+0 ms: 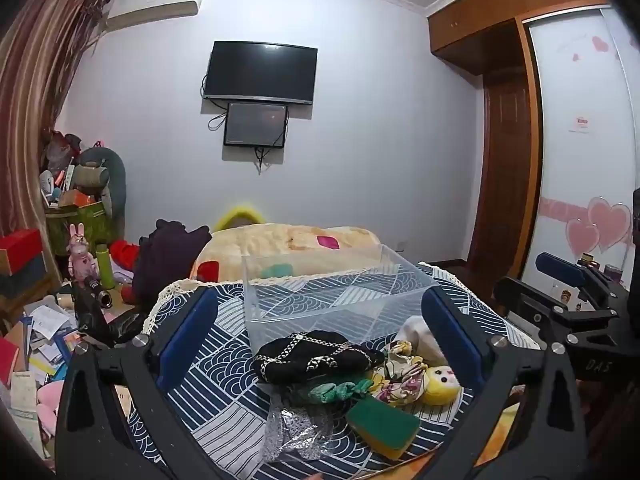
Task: Organize soft objects
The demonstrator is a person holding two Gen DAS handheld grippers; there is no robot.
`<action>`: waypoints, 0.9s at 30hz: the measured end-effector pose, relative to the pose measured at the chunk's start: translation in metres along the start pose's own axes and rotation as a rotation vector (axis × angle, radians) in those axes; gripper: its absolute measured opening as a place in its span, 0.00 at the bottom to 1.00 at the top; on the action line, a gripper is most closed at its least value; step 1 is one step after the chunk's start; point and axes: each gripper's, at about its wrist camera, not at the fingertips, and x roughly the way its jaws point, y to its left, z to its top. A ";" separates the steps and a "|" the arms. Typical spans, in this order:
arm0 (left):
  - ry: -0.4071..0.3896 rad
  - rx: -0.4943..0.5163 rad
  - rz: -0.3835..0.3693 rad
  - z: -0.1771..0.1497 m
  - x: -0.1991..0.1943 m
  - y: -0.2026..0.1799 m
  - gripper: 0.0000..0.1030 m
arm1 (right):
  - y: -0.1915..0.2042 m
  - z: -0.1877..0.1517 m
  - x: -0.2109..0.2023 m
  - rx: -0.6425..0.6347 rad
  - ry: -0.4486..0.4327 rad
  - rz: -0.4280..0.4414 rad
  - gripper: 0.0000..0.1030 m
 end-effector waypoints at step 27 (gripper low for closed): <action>-0.025 0.030 -0.037 0.003 -0.006 -0.009 1.00 | 0.001 0.004 -0.008 0.019 -0.011 0.010 1.00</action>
